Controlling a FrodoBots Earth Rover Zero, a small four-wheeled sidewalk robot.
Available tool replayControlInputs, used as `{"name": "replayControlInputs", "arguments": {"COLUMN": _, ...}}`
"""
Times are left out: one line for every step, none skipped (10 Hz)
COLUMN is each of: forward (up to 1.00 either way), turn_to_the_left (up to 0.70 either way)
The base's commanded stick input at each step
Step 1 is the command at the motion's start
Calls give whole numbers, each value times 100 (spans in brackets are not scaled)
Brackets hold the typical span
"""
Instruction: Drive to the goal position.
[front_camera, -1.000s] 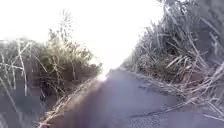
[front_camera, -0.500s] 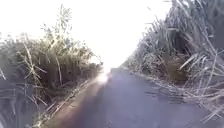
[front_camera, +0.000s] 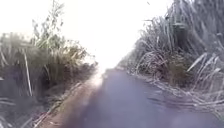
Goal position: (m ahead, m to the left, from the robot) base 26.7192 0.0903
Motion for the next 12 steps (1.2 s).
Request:
{"name": "replayControlInputs", "arguments": {"forward": 85, "turn_to_the_left": 0}}
{"name": "replayControlInputs", "arguments": {"forward": 85, "turn_to_the_left": 0}}
{"name": "replayControlInputs", "arguments": {"forward": 85, "turn_to_the_left": 0}}
{"name": "replayControlInputs", "arguments": {"forward": 85, "turn_to_the_left": 0}}
{"name": "replayControlInputs", "arguments": {"forward": 85, "turn_to_the_left": 0}}
{"name": "replayControlInputs", "arguments": {"forward": 85, "turn_to_the_left": 0}}
{"name": "replayControlInputs", "arguments": {"forward": 85, "turn_to_the_left": 0}}
{"name": "replayControlInputs", "arguments": {"forward": 85, "turn_to_the_left": 0}}
{"name": "replayControlInputs", "arguments": {"forward": 85, "turn_to_the_left": 0}}
{"name": "replayControlInputs", "arguments": {"forward": 85, "turn_to_the_left": 0}}
{"name": "replayControlInputs", "arguments": {"forward": 85, "turn_to_the_left": 0}}
{"name": "replayControlInputs", "arguments": {"forward": 85, "turn_to_the_left": 0}}
